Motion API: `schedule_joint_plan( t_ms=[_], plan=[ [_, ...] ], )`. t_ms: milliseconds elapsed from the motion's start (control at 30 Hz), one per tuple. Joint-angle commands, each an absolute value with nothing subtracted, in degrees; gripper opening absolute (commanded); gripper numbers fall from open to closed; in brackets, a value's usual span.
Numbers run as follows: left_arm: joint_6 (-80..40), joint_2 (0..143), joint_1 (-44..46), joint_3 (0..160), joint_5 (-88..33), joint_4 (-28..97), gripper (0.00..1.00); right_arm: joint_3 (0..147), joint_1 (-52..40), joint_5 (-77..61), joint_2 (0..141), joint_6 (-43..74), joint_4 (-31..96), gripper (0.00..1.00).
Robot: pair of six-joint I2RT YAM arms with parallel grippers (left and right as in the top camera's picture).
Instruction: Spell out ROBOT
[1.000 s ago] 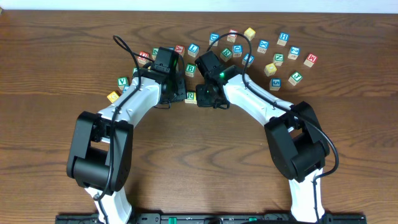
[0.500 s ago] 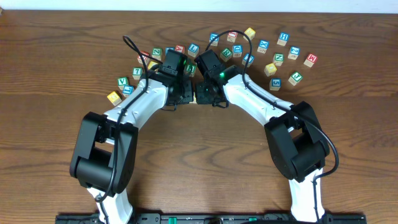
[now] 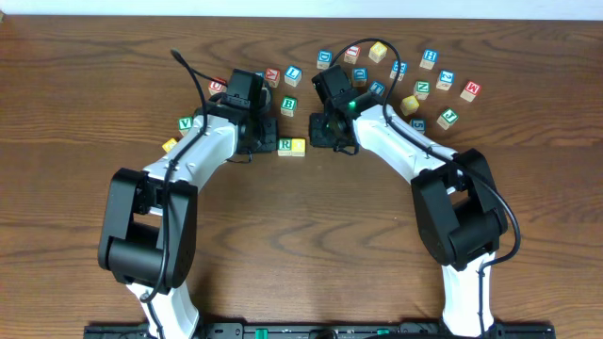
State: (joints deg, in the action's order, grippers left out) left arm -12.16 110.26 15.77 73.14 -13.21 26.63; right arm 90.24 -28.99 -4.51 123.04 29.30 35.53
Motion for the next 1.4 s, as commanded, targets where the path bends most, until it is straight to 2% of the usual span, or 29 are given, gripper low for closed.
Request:
schedule_joint_plan(
  t_ms=[0,133,1367],
  plan=[
    [-9.6,112.1,15.9,74.2,-14.0,26.8,0.11,90.1,-29.1,-4.8,122.0,29.1,35.3,0.14],
    [-9.9,113.7,15.9,74.1,-14.2,26.9,0.09,89.4,-29.1,-4.8,122.0,29.1,34.9,0.14],
    [-11.0,114.1,18.7,74.1,-17.3,25.3,0.09,89.1,-29.8,-6.2,122.0,29.1,35.5,0.12]
  ],
)
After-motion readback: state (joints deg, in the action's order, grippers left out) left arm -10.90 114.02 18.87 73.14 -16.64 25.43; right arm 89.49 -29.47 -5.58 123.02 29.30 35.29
